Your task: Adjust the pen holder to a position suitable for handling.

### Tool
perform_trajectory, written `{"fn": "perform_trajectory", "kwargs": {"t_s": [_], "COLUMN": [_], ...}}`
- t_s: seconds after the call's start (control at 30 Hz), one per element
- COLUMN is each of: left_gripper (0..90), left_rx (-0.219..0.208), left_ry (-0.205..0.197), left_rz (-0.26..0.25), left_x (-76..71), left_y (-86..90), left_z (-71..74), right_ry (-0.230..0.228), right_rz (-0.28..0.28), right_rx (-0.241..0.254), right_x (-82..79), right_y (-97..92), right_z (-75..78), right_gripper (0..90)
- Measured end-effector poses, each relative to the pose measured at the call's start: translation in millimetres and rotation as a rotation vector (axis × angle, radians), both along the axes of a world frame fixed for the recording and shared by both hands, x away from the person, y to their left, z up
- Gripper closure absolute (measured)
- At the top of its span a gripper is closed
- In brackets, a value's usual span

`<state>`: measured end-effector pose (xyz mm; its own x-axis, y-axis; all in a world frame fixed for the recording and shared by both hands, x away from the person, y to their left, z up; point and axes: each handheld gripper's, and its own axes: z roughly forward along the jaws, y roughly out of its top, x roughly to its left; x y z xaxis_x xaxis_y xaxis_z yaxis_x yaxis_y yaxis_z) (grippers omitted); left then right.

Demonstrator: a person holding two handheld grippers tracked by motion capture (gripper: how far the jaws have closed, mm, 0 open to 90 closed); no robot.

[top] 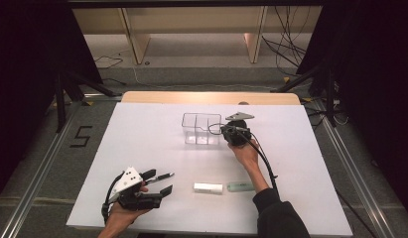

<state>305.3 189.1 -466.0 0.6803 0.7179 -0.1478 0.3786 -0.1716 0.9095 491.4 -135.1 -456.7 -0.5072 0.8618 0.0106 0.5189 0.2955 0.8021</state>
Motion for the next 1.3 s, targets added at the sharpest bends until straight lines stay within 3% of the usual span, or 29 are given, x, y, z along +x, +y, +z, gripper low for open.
{"fn": "perform_trajectory", "kwargs": {"t_s": [0.2, 0.33, 0.57, 0.73, 0.83, 0.93, 1.03, 1.3], "left_gripper": [16.3, 16.3, 16.3, 16.3, 16.3, 16.3, 16.3, 16.3], "left_rx": [-0.011, -0.01, -0.013, -0.001, -0.012, -0.014, -0.011, -0.01], "left_ry": [0.001, 0.003, 0.009, 0.008, 0.009, 0.013, 0.014, 0.02], "left_rz": [0.008, 0.017, 0.033, 0.045, 0.077, 0.086, 0.09, 0.094], "left_x": [0.2, 1.1, 2.9, 3.7, 6.1, 7.1, 7.7, 8.8], "left_y": [1.0, 3.8, 6.2, 7.4, 13.5, 15.4, 15.2, 16.5], "left_z": [-0.2, 0.6, 0.2, 0.3, 0.6, 0.5, 0.6, -0.1], "right_ry": [-0.012, -0.015, -0.038, -0.043, -0.05, -0.036, -0.039, -0.021], "right_rz": [-0.023, -0.036, 0.037, 0.064, 0.097, 0.126, 0.156, 0.182], "right_rx": [0.001, 0.036, 0.037, 0.061, 0.117, 0.114, 0.151, 0.167], "right_x": [-4.1, -13.2, -49.3, -64.1, -78.9, -83.6, -93.3, -107.0], "right_y": [-12.7, -29.5, -44.4, -49.2, -51.5, -50.0, -48.5, -50.4], "right_z": [5.5, 10.3, 15.4, 16.5, 17.2, 18.7, 23.5, 23.2], "right_gripper": [88.1, 84.7, 73.5, 68.4, 63.8, 60.7, 59.2, 52.3]}}
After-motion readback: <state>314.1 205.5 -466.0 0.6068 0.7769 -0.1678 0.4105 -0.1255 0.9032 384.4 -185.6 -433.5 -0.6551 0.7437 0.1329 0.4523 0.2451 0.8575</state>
